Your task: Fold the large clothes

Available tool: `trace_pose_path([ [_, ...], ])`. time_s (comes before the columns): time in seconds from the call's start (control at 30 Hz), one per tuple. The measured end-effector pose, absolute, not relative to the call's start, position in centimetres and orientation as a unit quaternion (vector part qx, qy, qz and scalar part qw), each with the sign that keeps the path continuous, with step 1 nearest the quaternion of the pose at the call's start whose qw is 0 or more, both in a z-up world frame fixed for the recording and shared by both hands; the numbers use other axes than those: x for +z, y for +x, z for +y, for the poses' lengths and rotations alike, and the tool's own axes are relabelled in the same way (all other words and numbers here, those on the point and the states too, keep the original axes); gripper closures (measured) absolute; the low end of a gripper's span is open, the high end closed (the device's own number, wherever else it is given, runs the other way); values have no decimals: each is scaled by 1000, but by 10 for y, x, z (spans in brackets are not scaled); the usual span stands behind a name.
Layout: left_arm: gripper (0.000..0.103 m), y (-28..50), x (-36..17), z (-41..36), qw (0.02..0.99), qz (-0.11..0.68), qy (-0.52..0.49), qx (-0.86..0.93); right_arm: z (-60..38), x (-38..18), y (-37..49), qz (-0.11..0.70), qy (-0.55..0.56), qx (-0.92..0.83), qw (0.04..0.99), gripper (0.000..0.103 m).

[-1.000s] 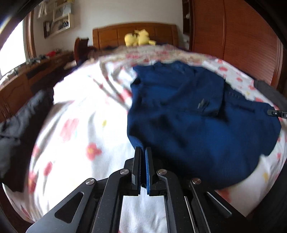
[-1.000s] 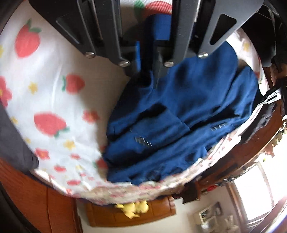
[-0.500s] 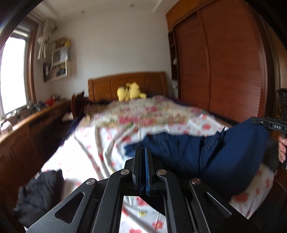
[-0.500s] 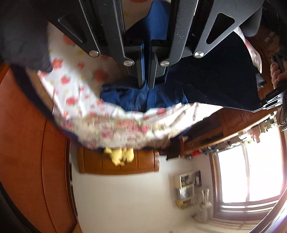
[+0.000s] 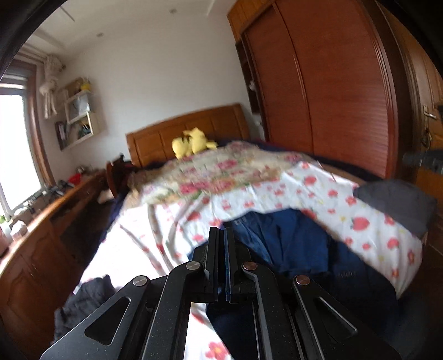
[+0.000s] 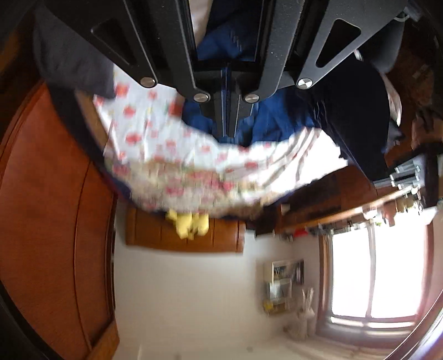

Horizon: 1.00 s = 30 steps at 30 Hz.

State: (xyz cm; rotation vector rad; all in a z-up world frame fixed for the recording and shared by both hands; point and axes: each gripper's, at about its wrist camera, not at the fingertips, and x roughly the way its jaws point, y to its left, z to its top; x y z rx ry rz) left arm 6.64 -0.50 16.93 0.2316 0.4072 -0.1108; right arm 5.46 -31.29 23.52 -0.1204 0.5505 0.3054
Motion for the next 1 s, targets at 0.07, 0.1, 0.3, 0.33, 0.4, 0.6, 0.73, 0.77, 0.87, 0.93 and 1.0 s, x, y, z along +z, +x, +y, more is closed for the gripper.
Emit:
trace_pose_path([
  [0.07, 100, 67, 160, -4, 970, 206, 121, -52, -318, 197, 57, 304, -52, 140, 941, 103],
  [0.1, 100, 66, 155, -2, 969, 208, 121, -50, -320, 169, 58, 324, -42, 142, 934, 103],
  [0.3, 100, 57, 153, -3, 969, 212, 118, -43, -338, 64, 57, 408, -32, 97, 907, 82],
  [0.33, 100, 65, 151, -4, 969, 213, 116, -43, -344, 55, 55, 417, -33, 91, 904, 66],
  [0.4, 100, 69, 147, -7, 969, 215, 113, -43, -348, 31, 51, 433, -29, 87, 897, 51],
  [0.6, 100, 55, 131, 3, 969, 225, 98, -35, -355, -6, 33, 481, -27, 90, 872, 42],
  [0.73, 100, 54, 122, 12, 967, 240, 85, -25, -362, -16, 18, 503, -13, 91, 859, 42],
  [0.77, 100, 56, 121, 13, 966, 243, 81, -24, -363, -18, 14, 507, -10, 97, 857, 42],
  [0.87, 100, 61, 119, 15, 965, 250, 71, -19, -356, -22, 7, 512, -21, 108, 852, 43],
  [0.93, 100, 63, 120, 14, 966, 251, 67, -18, -352, -25, 3, 519, -27, 112, 847, 45],
  [1.0, 100, 64, 122, 11, 966, 251, 64, -19, -347, -28, 0, 526, -33, 118, 842, 50],
])
